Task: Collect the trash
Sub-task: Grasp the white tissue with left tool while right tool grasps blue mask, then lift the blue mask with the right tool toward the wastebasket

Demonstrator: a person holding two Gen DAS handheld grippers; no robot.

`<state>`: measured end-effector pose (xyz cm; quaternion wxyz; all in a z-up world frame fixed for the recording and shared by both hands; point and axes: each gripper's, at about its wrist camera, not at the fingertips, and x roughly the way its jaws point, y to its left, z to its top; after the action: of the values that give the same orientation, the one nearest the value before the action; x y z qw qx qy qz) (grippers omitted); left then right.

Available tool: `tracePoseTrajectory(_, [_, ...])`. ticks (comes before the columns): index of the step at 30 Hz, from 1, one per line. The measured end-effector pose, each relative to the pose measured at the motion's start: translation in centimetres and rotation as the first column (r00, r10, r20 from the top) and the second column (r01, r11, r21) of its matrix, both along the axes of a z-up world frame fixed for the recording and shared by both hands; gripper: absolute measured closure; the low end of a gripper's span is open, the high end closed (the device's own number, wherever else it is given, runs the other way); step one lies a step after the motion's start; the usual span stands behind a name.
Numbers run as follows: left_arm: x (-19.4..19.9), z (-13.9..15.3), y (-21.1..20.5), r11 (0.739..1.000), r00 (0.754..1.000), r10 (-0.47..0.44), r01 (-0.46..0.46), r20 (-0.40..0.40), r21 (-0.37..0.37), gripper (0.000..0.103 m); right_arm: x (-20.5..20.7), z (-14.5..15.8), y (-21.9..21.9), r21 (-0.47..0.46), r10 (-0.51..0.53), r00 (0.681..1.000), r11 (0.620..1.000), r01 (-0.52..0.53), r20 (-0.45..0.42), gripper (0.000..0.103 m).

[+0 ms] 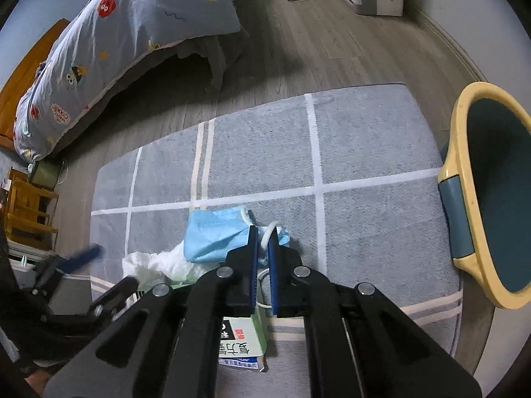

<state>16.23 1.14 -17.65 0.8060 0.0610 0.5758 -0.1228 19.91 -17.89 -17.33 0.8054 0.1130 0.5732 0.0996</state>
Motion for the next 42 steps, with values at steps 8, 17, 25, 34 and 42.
tracePoseTrajectory(8, [0.0,2.4,-0.1,0.999,0.997,0.006,-0.003,0.080,-0.036,0.096,0.1,0.8,-0.7,0.010,-0.023,0.999,1.000,0.023,0.032,0.097])
tracePoseTrajectory(17, [0.3,6.8,0.8,0.998,0.975,0.031,-0.016,0.221,-0.068,0.096,0.2,3.3,-1.2,0.063,-0.050,0.994,0.997,0.044,0.102,0.097])
tracePoseTrajectory(25, [0.5,9.1,1.3,0.992,0.960,0.071,-0.039,0.271,-0.119,0.096,-0.2,6.9,-2.1,0.062,-0.050,0.981,0.997,0.039,0.188,0.097])
tracePoseTrajectory(34, [0.3,8.9,-0.3,0.995,0.964,0.036,-0.011,0.264,-0.096,0.096,1.1,0.1,-1.7,-0.020,-0.013,1.000,1.000,0.013,0.002,0.060])
tracePoseTrajectory(42, [0.9,8.4,0.3,0.994,0.968,0.055,-0.029,0.245,-0.106,0.096,1.4,-1.6,-2.3,0.086,-0.063,0.997,0.994,0.067,-0.050,0.099])
